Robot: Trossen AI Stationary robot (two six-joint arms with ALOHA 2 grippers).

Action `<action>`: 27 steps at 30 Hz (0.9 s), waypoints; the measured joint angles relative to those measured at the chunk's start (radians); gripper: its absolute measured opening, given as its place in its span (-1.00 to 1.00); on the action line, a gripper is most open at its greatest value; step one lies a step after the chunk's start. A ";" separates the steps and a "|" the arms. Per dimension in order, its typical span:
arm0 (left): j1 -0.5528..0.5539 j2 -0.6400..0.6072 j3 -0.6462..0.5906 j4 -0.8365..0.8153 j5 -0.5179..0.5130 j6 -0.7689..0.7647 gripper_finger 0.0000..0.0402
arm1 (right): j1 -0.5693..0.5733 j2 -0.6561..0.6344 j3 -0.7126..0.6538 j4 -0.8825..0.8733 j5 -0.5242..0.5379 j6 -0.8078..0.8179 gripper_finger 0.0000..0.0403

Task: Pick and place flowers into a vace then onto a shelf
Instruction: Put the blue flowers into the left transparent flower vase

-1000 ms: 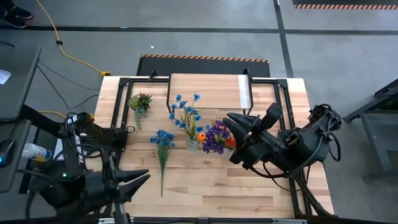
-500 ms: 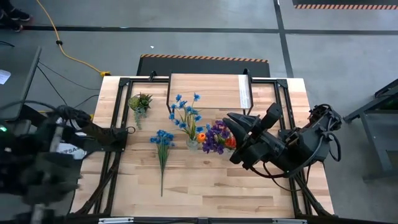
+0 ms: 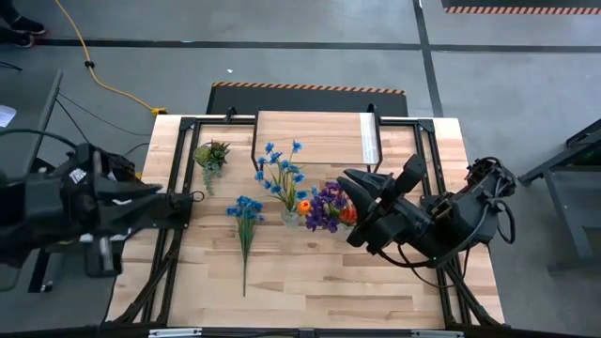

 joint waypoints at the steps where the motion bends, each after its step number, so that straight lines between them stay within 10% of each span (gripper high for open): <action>1: 0.001 0.003 0.001 0.006 0.000 -0.003 -0.56 | 0.000 0.000 0.000 0.000 0.001 0.005 -0.59; 12: -0.002 0.066 -0.018 -0.003 0.001 -0.158 -0.63 | 0.000 0.000 0.000 -0.001 0.005 0.007 -0.59; 21: 0.044 0.114 -0.019 -0.502 0.439 -0.868 -0.88 | 0.000 0.000 0.000 0.000 0.006 0.008 -0.59; 27: 0.216 0.145 -0.026 -0.840 0.788 -1.308 -0.52 | 0.000 0.000 0.000 -0.001 0.016 0.050 -0.59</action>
